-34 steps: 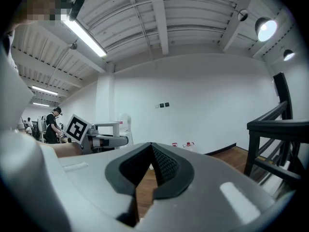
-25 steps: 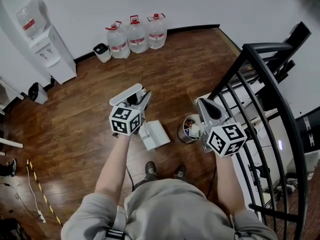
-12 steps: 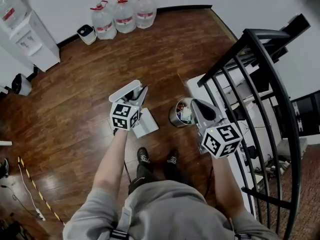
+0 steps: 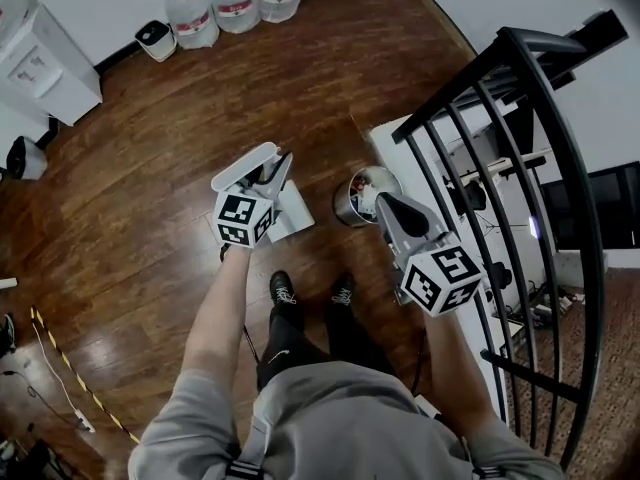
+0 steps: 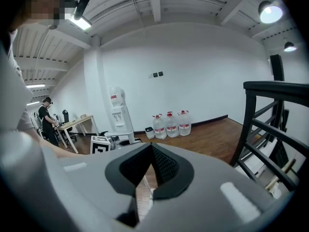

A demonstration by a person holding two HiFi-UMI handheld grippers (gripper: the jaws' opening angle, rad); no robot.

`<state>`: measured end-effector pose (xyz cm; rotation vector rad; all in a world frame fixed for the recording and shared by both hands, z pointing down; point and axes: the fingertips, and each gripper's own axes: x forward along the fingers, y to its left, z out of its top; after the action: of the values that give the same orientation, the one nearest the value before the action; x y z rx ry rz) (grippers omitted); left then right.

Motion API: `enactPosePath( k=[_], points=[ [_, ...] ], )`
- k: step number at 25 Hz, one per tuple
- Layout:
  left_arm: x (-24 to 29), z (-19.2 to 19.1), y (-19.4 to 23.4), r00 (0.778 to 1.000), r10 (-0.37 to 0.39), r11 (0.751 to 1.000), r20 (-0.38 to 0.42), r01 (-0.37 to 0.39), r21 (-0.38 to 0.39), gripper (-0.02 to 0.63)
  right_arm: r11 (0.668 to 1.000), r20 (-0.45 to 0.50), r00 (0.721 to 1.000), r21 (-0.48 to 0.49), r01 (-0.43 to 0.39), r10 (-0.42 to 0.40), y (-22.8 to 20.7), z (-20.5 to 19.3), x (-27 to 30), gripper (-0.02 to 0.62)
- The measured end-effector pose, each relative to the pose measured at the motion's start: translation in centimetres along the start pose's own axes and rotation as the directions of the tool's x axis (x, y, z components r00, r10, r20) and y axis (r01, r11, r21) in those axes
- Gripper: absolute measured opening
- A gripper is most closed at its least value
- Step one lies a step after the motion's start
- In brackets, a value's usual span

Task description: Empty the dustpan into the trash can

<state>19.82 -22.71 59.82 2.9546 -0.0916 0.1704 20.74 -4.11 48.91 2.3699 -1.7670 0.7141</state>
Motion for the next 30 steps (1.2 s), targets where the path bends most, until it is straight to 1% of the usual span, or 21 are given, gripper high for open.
enactPosePath(
  k=[3,7,10,12,15,19,21,23,24,28,30],
  points=[
    [-0.3,-0.7,0.1,1.0,0.003,1.0,0.007,-0.003,0.001,0.146,1.0,-0.004,1.0,-0.004,-0.004,0.004,0.1,-0.3,-0.1,0.0],
    [-1.8,-1.5,0.1,0.999,0.043,0.999,0.007,-0.043,-0.023,0.145,1.0,-0.007,1.0,-0.005,-0.009,0.009,-0.2,-0.5,-0.6,-0.001],
    [-3.5,-2.2,1.1,0.994,0.112,0.992,-0.003,-0.112,-0.054,0.151,1.0,-0.007,1.0,-0.009,-0.026,0.025,-0.1,-0.1,-0.5,-0.001],
    [-4.8,-2.7,1.8,0.986,0.164,0.984,-0.015,-0.164,-0.065,0.169,0.999,-0.009,0.999,-0.017,-0.044,0.043,-0.1,0.1,-0.4,-0.002],
    [-6.7,-3.7,2.4,0.974,0.22,0.972,-0.043,-0.223,-0.074,0.183,0.997,-0.011,0.998,-0.026,-0.07,0.07,0.3,0.5,-0.1,-0.001],
    [-9.1,-5.1,3.2,0.955,0.284,0.952,-0.088,-0.291,-0.093,0.258,0.992,-0.009,0.993,-0.042,-0.121,0.12,1.8,1.0,0.7,-0.002],
    [-9.9,-5.8,3.4,0.942,0.315,0.939,-0.114,-0.327,-0.104,0.315,0.988,-0.006,0.99,-0.05,-0.143,0.143,2.3,1.2,0.8,0.0],
    [-10.7,-6.4,3.7,0.927,0.35,0.924,-0.131,-0.365,-0.116,0.358,0.985,-0.002,0.987,-0.057,-0.161,0.161,2.4,1.3,0.7,0.0],
    [-11.1,-6.6,3.7,0.921,0.364,0.917,-0.135,-0.38,-0.119,0.374,0.984,0.0,0.986,-0.06,-0.167,0.167,2.4,1.5,0.6,-0.002],
    [-12.1,-7.0,3.8,0.904,0.397,0.902,-0.161,-0.417,-0.116,0.398,0.981,0.013,0.983,-0.067,-0.183,0.184,2.2,2.1,0.2,-0.001],
    [-13.0,-7.7,4.0,0.884,0.427,0.884,-0.188,-0.452,-0.121,0.428,0.979,0.021,0.981,-0.07,-0.191,0.193,2.5,2.4,0.0,-0.002]
  ],
)
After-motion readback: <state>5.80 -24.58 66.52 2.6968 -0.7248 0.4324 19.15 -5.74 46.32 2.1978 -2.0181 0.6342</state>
